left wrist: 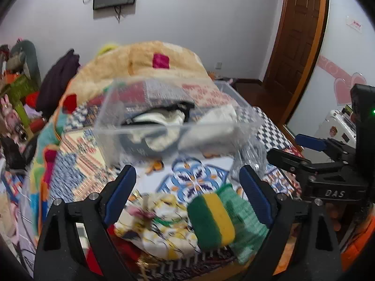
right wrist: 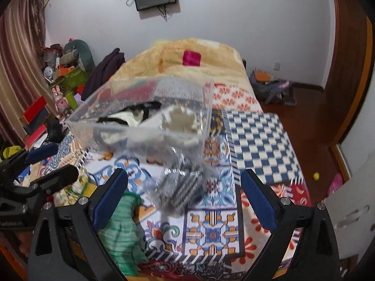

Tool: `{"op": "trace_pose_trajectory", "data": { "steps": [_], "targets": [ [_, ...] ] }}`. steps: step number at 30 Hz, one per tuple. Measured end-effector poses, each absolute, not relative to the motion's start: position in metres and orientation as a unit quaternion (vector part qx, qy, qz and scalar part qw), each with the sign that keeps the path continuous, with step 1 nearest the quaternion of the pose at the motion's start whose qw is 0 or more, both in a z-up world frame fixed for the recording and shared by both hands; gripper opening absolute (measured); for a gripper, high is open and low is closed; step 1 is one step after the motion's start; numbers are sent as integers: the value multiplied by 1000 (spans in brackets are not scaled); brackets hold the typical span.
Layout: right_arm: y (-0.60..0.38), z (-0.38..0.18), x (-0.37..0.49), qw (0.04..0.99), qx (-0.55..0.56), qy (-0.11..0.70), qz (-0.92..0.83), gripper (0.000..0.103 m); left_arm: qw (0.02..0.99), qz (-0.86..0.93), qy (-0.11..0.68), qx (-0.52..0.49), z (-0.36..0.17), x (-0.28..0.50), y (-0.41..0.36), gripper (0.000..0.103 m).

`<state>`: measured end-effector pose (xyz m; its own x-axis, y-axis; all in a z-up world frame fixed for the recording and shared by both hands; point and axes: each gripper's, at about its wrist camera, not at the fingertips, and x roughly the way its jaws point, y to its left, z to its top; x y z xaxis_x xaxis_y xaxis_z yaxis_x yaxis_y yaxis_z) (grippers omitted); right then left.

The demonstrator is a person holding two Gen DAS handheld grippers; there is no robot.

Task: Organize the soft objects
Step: 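Grasp the bagged steel-wool pads with the right gripper while the left grasps the sponge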

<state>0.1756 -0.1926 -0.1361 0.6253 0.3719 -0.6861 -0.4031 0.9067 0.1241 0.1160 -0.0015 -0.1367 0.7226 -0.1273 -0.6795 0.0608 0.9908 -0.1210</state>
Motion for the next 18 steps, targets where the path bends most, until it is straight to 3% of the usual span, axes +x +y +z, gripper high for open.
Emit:
{"op": "trace_pose_trajectory", "data": {
  "steps": [2,7,14,18],
  "targets": [
    [-194,-143,174,897,-19,385,217,95,922,-57,380,-51,-145,116,-4,77],
    [-188,-159,177,887,-22,405,218,79,911,-74,400,-61,-162,114,-8,59],
    [-186,-178,185,869,-9,439,226,41,902,-102,416,-55,-174,114,-13,33],
    [-185,-175,180,869,-8,434,237,26,899,-103,421,-55,-178,115,-14,30]
  ]
}}
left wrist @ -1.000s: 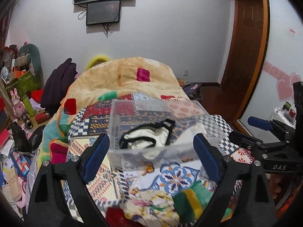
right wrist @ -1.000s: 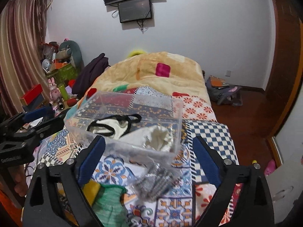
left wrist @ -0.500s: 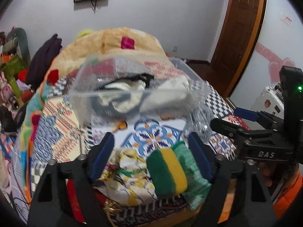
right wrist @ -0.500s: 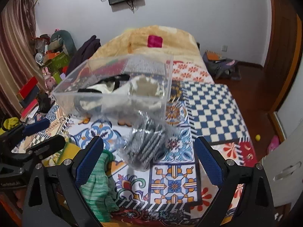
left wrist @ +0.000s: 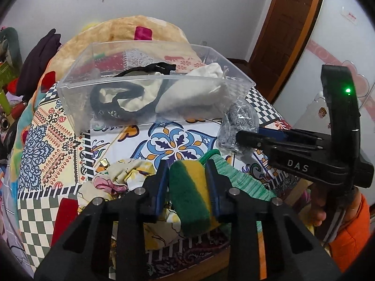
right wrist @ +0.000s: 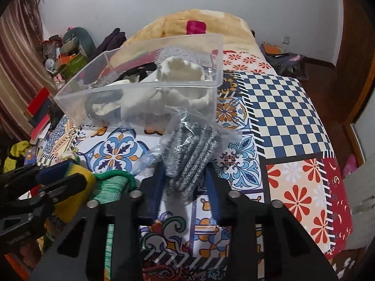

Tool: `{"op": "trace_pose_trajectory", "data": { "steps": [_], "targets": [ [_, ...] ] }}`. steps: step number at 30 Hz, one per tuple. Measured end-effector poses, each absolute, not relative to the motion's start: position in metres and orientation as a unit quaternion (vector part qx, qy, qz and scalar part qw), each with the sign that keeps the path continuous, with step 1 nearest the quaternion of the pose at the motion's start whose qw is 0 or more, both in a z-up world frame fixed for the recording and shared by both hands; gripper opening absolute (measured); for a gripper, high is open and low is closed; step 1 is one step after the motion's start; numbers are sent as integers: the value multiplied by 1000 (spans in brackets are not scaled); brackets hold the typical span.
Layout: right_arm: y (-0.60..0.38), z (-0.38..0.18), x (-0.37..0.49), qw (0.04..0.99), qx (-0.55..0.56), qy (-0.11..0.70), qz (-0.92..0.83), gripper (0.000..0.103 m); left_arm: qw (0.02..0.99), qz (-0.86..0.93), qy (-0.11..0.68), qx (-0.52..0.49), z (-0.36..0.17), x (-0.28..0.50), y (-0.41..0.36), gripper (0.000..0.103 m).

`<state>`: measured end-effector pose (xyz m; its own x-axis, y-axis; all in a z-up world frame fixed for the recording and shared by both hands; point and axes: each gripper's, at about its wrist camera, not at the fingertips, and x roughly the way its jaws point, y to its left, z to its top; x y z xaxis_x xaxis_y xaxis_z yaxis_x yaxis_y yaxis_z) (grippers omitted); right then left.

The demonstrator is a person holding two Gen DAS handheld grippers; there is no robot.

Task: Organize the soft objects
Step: 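Grasp the bagged steel-wool pads with the right gripper while the left grasps the sponge, then carry the steel-wool bag and sponge over the box and release both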

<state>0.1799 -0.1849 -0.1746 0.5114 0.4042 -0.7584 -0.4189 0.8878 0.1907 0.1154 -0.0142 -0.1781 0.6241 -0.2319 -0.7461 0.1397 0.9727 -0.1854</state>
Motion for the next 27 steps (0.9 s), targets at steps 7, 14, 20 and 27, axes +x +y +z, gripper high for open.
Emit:
{"op": "trace_pose_trajectory", "data": {
  "steps": [7,14,20,27],
  "targets": [
    [-183,-163,170,876,-16,415,246,18,907,-100,404,-62,-165,110,-6,25],
    [-179,-138,157,884,-20,382,269,18,923,-97,365,-72,-135,103,3,25],
    [-170,-113,151,893,-17,348,285,18,938,-86,325,-77,-107,102,14,25],
    [-156,-85,158,906,-25,302,296,18,952,-61,288,-89,-82,117,35,25]
  ]
}}
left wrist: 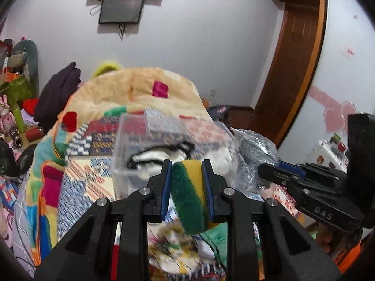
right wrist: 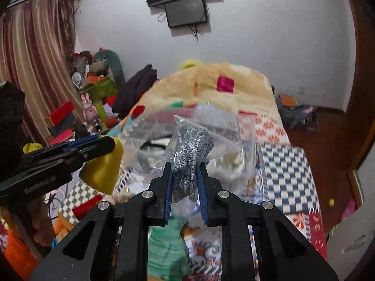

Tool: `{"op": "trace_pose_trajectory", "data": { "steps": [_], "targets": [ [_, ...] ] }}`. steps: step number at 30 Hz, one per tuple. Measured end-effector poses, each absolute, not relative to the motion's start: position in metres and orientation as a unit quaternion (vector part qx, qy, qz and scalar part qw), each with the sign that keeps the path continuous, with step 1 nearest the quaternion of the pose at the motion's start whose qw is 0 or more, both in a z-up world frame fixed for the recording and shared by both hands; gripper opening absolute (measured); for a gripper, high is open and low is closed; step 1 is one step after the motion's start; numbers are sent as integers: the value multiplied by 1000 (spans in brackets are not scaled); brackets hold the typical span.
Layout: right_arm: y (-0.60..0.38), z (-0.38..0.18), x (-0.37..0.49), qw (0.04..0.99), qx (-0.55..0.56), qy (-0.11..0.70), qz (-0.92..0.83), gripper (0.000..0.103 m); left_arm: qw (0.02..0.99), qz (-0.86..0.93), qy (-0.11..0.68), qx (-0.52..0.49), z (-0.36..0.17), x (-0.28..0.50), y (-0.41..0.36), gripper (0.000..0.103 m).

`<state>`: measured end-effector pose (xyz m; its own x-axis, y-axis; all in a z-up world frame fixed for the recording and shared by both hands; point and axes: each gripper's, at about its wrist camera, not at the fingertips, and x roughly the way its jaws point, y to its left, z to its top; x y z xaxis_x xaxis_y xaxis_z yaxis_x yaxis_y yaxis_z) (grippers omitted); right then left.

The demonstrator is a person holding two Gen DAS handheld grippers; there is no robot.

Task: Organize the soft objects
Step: 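Carry the steel-wool bag and sponge over the box and release both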

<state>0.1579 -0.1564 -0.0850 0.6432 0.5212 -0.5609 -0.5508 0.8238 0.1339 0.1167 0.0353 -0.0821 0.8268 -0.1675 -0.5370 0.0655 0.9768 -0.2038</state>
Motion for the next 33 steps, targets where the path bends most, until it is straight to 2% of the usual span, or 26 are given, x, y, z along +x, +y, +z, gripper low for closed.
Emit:
{"op": "trace_pose_trajectory", "data": {
  "steps": [10,23,28,31,33],
  "targets": [
    [-140,-73,189,918,-23,276,285,18,962,-17,261,-83,-71,157,58,25],
    [-111,-119,226,898,-50,341,274,18,945,5,325,-46,-117,205,58,25],
    [-109,-127,229,893,-62,354,272,18,941,-5,336,-42,-119,210,53,26],
    [-110,-126,229,892,-65,354,271,20,937,-11,346,-51,-117,212,53,33],
    [-112,-124,228,892,-63,355,272,32,934,-16,351,-61,-117,213,54,51]
  ]
}}
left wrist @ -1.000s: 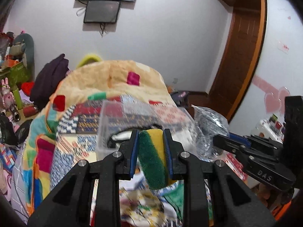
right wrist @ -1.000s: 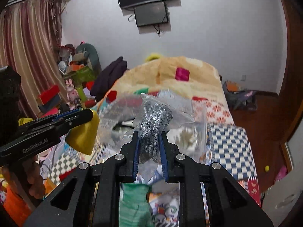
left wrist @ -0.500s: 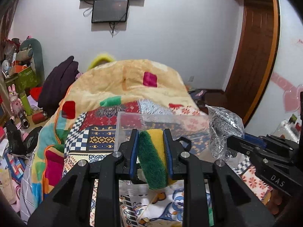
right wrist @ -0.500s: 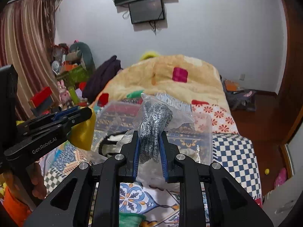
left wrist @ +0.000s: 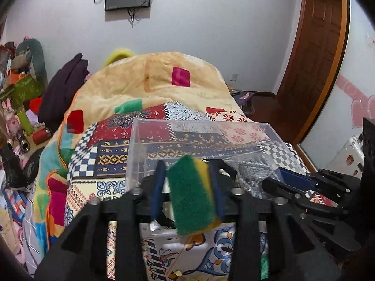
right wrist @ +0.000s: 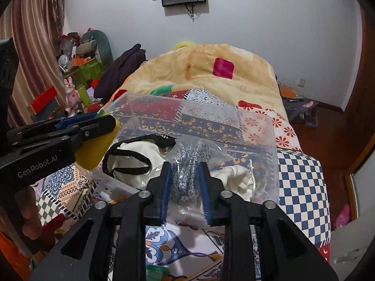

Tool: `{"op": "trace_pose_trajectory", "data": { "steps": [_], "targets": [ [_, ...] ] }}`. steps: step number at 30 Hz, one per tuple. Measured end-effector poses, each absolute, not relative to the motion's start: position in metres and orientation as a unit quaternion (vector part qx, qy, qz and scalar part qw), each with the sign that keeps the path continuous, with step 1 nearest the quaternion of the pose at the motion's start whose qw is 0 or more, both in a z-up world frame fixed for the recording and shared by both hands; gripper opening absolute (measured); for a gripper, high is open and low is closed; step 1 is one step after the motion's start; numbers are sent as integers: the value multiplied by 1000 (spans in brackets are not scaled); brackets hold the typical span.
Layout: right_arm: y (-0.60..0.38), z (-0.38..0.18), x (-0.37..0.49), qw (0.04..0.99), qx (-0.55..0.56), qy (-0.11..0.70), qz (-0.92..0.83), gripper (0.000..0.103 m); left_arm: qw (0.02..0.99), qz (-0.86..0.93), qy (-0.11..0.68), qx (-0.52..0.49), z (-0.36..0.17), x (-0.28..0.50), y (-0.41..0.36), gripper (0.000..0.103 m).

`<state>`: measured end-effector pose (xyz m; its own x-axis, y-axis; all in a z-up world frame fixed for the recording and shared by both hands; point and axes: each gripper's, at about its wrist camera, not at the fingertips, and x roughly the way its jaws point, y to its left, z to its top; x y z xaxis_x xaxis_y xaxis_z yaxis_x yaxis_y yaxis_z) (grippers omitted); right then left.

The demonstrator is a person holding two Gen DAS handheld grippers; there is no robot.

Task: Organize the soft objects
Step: 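Carry the steel-wool bag and sponge over the box and release both, then grasp the green knitted glove with the right gripper while the left grasps the floral scrunchie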

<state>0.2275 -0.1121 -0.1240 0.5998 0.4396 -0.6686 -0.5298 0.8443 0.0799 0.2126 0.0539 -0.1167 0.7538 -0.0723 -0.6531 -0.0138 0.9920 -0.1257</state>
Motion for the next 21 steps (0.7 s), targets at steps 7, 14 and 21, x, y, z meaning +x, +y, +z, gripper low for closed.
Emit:
{"op": "trace_pose_trajectory", "data": {
  "steps": [7,14,21],
  "targets": [
    [-126,-107,218,901,-41,335,272,65,937,-25,340,-73,-103,196,54,61],
    [-144,-88,197,911,-24,310,270,80,947,-15,317,-53,-82,175,48,79],
    [-153,-91,167,908,-39,313,275,85,947,-8,316,-52,-83,133,48,98]
  ]
}}
